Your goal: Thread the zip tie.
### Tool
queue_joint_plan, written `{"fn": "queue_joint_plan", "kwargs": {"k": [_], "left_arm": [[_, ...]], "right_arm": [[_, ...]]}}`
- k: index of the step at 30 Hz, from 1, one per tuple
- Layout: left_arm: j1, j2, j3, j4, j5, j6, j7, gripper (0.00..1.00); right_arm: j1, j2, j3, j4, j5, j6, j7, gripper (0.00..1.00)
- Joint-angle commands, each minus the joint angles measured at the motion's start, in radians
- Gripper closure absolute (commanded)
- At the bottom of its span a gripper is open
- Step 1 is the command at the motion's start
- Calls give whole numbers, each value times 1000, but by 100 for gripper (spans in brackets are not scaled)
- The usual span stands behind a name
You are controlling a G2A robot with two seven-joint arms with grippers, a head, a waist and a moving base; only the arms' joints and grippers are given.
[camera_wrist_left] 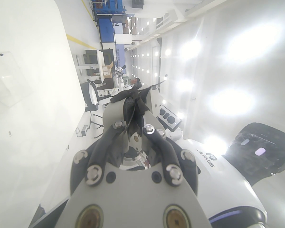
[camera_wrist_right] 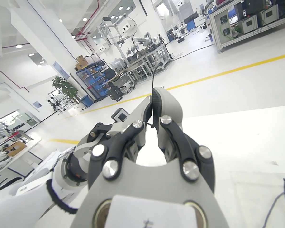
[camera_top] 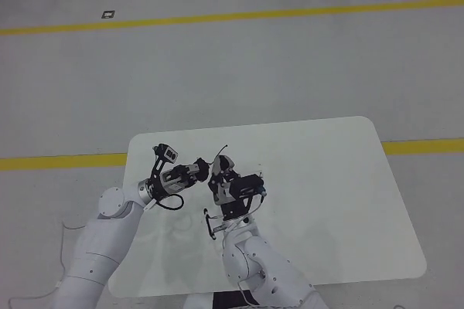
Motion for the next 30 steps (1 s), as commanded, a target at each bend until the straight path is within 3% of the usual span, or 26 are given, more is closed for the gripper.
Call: {"fn": "queue_joint_plan", "kwargs": {"k": [1,15,30], "left_arm": [[0,0,0,0,0,0,0,100],[0,0,0,0,0,0,0,100],[0,0,0,0,0,0,0,100]], "right_arm": [[2,-1,-1,7,6,-2,2,100],[-3,-3,9,-6,7,-18,-29,100],[3,-7,6,8,19,-27,5,100]]}}
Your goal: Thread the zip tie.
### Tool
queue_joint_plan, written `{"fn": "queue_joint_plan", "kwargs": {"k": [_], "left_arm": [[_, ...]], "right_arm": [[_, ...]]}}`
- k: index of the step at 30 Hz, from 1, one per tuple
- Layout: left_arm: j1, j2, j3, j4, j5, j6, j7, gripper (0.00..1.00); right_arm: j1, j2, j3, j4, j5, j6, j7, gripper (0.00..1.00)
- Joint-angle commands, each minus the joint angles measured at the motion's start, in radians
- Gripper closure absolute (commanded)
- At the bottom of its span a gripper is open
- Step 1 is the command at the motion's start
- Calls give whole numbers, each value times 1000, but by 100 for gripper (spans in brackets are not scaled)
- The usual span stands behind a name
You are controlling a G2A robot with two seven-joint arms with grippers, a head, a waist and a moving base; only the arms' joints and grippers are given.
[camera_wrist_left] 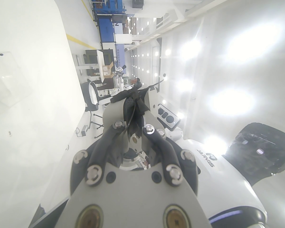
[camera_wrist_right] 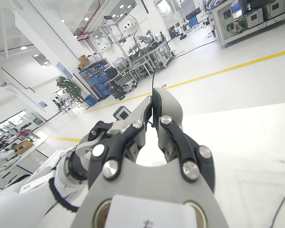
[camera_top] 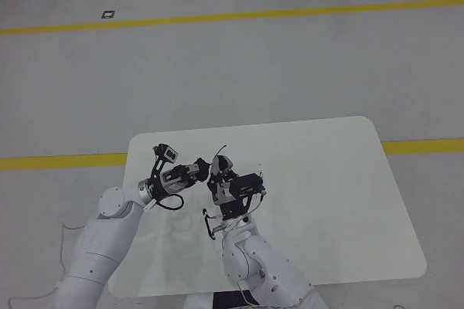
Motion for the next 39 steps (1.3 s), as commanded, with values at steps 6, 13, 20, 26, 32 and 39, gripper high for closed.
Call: {"fn": "queue_joint_plan", "kwargs": {"k": [6,13,20,26,32,39], "left_arm": [[0,0,0,0,0,0,0,100],[0,0,0,0,0,0,0,100],[0,0,0,0,0,0,0,100],[0,0,0,0,0,0,0,100],[0,0,0,0,0,0,0,100],[0,0,0,0,0,0,0,100]], "right_arm": [[1,-3,7,0,44,-31,1,100],[-4,-2,17,-4,75,-58,-5,100],[-5,-3,23,-3,116,-89,3,100],[1,-6,20,9,124,-96,6,100],[6,-9,17,17,138,-108,-7,100],[2,-7,20,10,144,-124,-21,100]]}}
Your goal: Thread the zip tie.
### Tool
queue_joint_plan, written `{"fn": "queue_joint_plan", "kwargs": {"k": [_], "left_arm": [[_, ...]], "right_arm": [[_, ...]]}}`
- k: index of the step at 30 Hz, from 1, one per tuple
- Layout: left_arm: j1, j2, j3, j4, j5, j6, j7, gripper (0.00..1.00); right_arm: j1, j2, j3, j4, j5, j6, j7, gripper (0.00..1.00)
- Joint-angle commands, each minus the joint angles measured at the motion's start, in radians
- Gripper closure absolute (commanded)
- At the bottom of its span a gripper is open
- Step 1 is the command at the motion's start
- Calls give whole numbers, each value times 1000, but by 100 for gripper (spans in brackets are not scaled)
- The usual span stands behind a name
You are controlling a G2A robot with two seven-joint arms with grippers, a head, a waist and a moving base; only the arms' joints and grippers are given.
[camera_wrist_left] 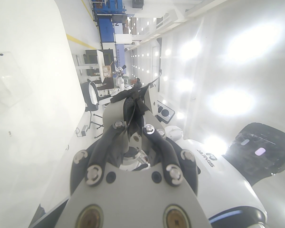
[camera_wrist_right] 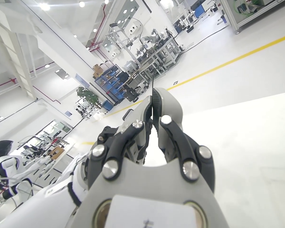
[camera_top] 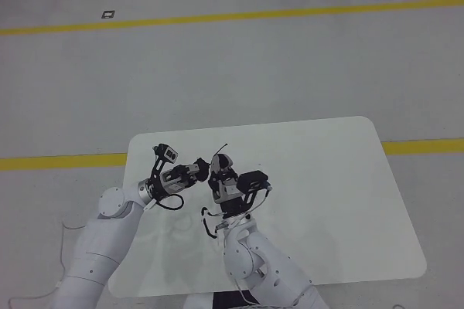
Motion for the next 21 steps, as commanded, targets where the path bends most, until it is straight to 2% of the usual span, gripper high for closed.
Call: {"fn": "queue_joint_plan", "kwargs": {"k": [1,6,21], "left_arm": [[0,0,0,0,0,0,0,100],[0,0,0,0,0,0,0,100],[0,0,0,0,0,0,0,100]], "right_arm": [[-1,1,0,-1,5,-8,0,100],[0,1,1,3,21,-26,5,100],[0,1,1,3,22,-26,6,100]]}}
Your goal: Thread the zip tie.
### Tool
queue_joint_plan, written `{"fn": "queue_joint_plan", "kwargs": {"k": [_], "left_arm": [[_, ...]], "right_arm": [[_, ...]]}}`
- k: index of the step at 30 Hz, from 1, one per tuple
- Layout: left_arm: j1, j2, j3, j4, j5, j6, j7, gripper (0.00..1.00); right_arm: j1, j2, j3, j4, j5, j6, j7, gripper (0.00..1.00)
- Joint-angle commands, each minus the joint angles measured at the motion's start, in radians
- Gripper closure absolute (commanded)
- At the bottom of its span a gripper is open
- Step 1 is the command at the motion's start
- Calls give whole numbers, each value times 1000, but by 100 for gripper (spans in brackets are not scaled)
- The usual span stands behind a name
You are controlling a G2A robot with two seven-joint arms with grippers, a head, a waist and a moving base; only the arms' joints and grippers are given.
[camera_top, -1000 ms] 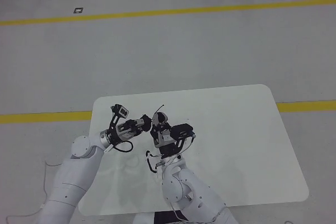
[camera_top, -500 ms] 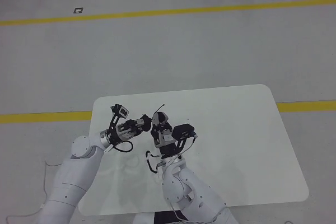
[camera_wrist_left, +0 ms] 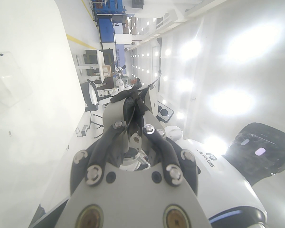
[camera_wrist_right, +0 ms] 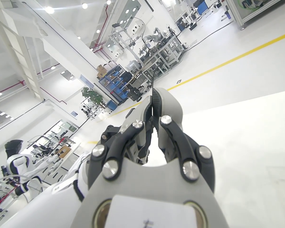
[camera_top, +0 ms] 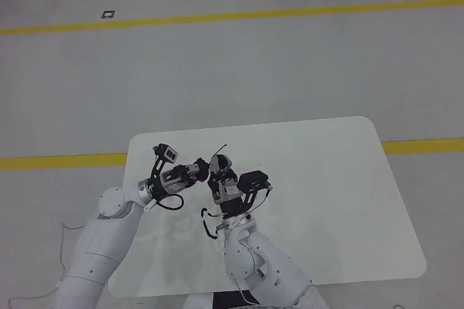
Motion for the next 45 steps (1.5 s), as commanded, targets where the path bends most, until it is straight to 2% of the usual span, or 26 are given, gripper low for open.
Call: {"fn": "queue_joint_plan", "kwargs": {"k": [1,14,17,28,45], "left_arm": [[0,0,0,0,0,0,0,100],[0,0,0,0,0,0,0,100],[6,-1,6,-9,2,13,33,100],[-2,3,4,8,-33,16,13,100],[-2,6,5,8,-29,17,2,100]], "right_arm": [[0,0,0,0,0,0,0,100],[0,0,0,0,0,0,0,100],[0,0,0,0,0,0,0,100],[0,0,0,0,0,0,0,100],[-12,3,12,-18,-35,15,6,100]]}}
